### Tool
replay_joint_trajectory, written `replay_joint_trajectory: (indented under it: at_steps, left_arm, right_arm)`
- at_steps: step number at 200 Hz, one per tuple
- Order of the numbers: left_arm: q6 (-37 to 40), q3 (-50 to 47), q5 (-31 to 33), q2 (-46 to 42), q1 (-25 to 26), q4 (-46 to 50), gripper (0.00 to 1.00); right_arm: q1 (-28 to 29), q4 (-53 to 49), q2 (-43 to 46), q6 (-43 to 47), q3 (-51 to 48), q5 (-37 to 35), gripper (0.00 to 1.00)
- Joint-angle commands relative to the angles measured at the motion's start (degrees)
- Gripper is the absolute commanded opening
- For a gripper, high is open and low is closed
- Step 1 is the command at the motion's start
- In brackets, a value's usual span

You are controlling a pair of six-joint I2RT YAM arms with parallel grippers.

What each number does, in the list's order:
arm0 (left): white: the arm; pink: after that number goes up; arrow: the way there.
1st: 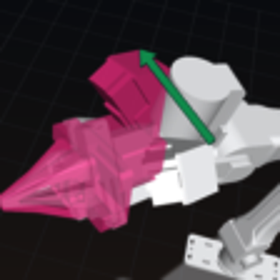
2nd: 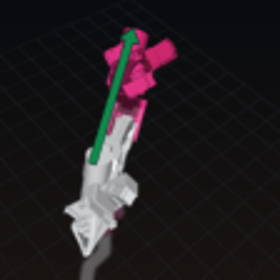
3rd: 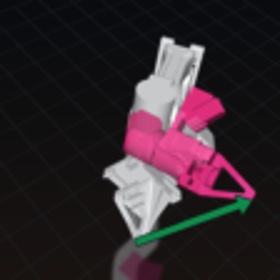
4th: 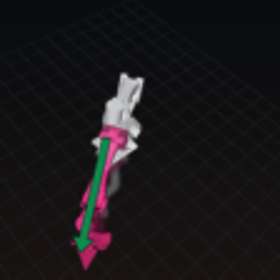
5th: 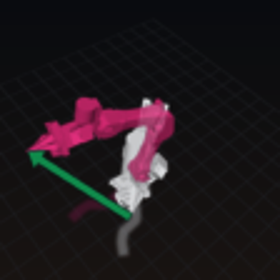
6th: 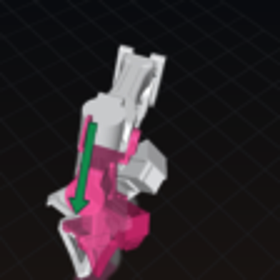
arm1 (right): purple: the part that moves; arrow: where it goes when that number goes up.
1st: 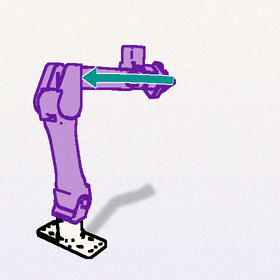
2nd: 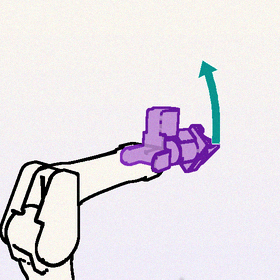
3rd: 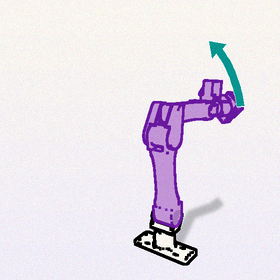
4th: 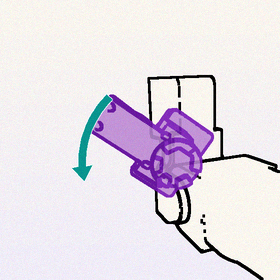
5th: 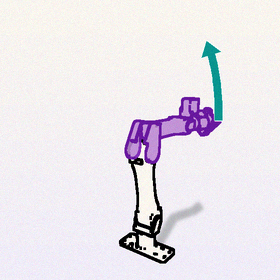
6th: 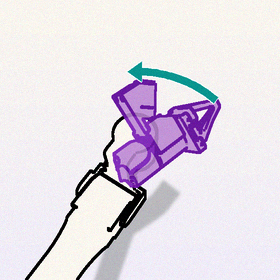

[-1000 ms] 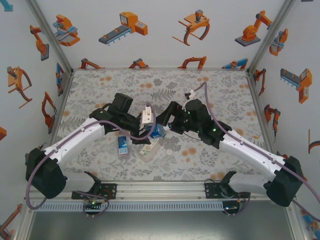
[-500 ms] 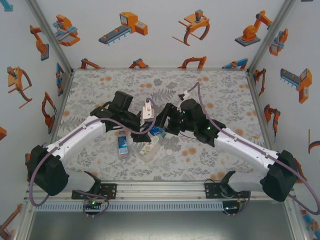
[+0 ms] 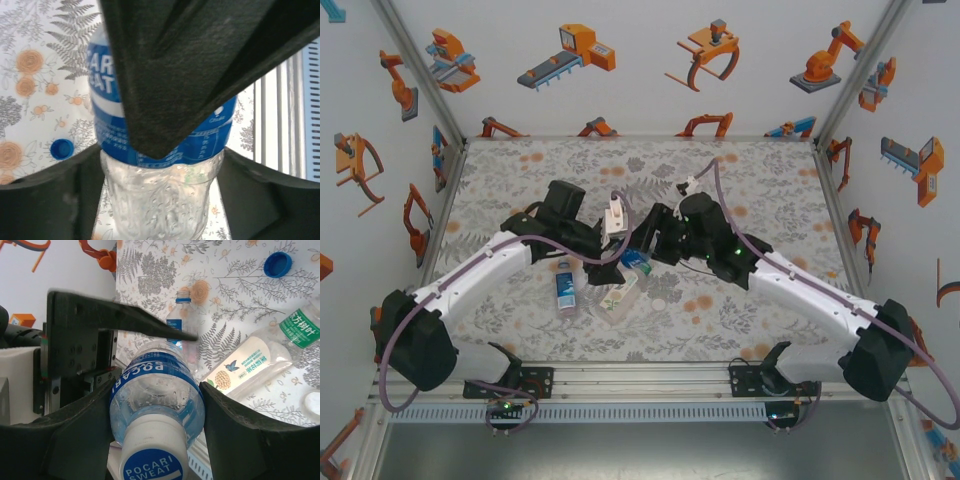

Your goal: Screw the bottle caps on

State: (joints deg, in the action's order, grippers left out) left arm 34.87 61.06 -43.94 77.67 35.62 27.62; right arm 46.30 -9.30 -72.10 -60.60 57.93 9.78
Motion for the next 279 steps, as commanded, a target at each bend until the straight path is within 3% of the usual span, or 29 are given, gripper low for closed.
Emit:
replay_joint_trajectory:
  at_steps: [1, 52, 90, 132, 151, 186, 231, 279]
  left_arm:
    - [-0.86, -0.41, 0.63, -2.23, -0.56, -2.23, 0.84]
    - [-3.88, -3.75, 6.18, -5.48, -1.24, -7.9, 0.97]
    - [-7.21, -2.08, 11.21, -7.44, -1.78, -8.04, 0.97]
    - [-20.75, 0.95, 20.02, -9.55, -5.27, -7.65, 0.98]
    - [-28.04, 1.1, 19.73, -10.27, -9.16, -7.09, 0.98]
    - [-37.43, -2.31, 14.52, -14.39, -15.94, -9.52, 0.98]
    - [-40.26, -4.76, 14.58, -16.95, -16.94, -9.69, 0.97]
    - [-50.35, -9.45, 23.46, -20.0, -16.9, -16.74, 0.97]
  right_arm:
    - [-0.97, -5.86, 0.16, 5.2, 3.57, -2.49, 0.43]
    - [-8.57, -17.56, -1.62, 17.52, 9.42, -6.62, 0.41]
    - [-16.77, -22.93, -6.93, 27.29, 15.64, -7.93, 0.4]
    - [-21.63, -25.85, -17.33, 38.32, 24.95, -13.17, 0.39]
    - [-23.7, -26.12, -22.57, 41.44, 29.21, -13.11, 0.38]
    - [-25.09, -24.95, -31.01, 48.65, 35.48, -15.28, 0.39]
    - [-26.76, -24.36, -40.4, 53.5, 41.09, -15.87, 0.46]
    - [-27.46, -20.59, -44.8, 54.53, 40.34, -16.3, 0.48]
